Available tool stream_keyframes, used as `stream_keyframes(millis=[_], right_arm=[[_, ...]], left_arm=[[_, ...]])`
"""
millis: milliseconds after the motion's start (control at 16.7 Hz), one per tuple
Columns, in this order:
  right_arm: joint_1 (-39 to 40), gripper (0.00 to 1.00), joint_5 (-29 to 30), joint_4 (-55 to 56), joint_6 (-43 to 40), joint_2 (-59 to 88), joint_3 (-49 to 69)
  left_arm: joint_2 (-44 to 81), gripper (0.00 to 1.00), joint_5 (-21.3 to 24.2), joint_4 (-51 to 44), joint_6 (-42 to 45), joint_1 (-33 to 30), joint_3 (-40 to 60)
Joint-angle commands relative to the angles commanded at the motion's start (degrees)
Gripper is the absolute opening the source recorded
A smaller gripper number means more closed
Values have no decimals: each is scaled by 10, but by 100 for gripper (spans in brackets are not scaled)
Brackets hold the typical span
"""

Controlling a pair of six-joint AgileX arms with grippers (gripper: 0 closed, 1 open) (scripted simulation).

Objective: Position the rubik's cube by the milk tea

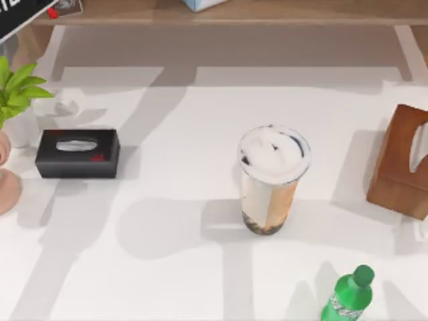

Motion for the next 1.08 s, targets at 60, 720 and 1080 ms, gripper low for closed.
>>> stream_keyframes(millis=[60, 720, 1080], right_arm=[[0, 100, 0, 0, 0, 0, 0], [0, 100, 0, 0, 0, 0, 0], [0, 100, 0, 0, 0, 0, 0]], left_arm=[[0, 32, 0, 0, 0, 0, 0], [0, 0, 0, 0, 0, 0, 0], [-27, 0, -21, 7, -4, -24, 3]])
